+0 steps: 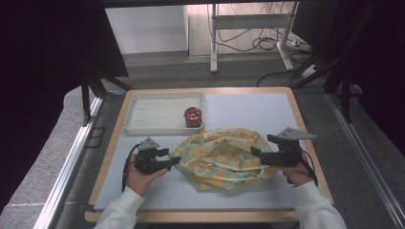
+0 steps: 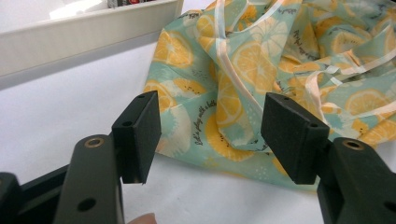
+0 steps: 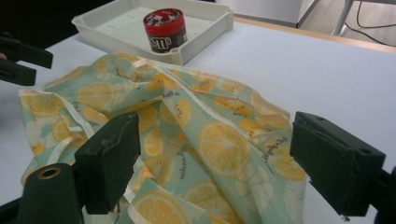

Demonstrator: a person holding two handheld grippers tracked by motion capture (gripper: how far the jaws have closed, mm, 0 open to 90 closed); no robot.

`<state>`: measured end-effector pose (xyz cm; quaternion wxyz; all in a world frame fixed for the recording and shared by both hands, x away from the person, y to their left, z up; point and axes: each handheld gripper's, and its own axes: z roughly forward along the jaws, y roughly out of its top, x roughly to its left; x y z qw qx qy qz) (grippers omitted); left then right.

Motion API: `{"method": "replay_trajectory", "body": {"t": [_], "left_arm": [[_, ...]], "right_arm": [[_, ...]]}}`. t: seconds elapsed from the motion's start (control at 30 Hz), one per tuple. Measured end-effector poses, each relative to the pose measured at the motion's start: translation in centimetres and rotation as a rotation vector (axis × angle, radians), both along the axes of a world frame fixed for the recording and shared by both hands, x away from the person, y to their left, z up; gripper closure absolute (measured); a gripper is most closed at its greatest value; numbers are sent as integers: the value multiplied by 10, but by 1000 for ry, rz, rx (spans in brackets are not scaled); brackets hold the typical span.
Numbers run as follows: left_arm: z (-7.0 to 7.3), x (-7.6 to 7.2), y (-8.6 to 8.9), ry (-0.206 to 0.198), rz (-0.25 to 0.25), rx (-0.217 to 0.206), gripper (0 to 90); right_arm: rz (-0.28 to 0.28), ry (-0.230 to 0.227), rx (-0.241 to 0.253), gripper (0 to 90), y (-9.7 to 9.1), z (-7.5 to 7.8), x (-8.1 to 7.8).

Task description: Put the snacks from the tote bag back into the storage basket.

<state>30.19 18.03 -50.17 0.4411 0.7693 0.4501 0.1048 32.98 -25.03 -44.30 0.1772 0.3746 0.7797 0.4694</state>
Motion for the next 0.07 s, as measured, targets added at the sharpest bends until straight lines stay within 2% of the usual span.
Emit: {"method": "replay_trajectory", "body": {"t": [0.07], "left_arm": [[0, 0, 0, -15, 11, 10, 381]], "right_arm": [[-7, -6, 10, 161, -4, 1, 0]]}}
